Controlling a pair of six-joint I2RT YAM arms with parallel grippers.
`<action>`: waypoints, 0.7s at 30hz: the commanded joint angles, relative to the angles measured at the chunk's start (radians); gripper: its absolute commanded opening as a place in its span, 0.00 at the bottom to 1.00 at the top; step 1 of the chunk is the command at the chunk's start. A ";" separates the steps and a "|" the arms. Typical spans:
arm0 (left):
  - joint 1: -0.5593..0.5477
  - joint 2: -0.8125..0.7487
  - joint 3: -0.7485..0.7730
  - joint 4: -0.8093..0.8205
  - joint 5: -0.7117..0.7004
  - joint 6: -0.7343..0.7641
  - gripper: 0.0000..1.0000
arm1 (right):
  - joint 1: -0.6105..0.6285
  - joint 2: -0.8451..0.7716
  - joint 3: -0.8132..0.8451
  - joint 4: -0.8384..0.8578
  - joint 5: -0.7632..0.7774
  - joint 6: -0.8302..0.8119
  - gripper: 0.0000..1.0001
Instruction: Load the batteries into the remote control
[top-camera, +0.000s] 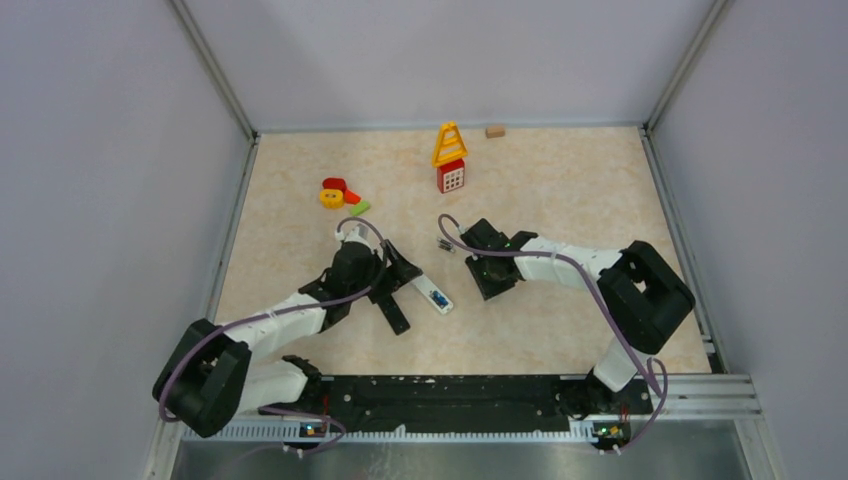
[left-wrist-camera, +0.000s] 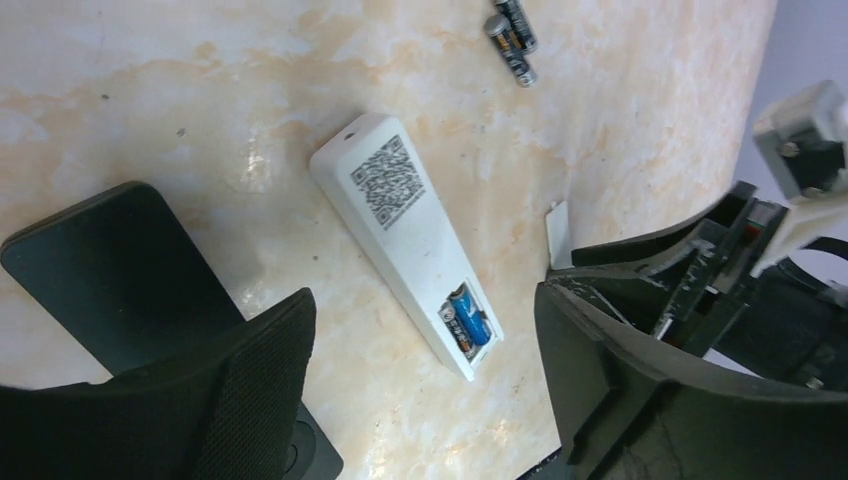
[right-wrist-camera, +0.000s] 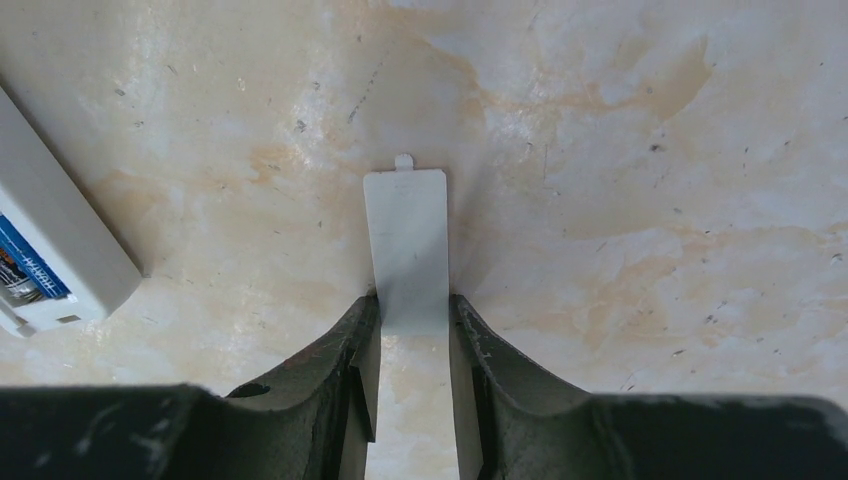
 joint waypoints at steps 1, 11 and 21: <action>-0.004 -0.075 0.039 0.002 0.015 0.071 0.87 | 0.010 0.008 -0.002 0.006 -0.002 -0.002 0.28; -0.004 0.015 0.167 0.041 0.223 0.122 0.79 | -0.001 -0.116 -0.016 0.042 -0.042 0.001 0.28; -0.007 0.182 0.209 0.196 0.408 0.054 0.61 | -0.006 -0.178 -0.029 0.082 -0.131 -0.015 0.28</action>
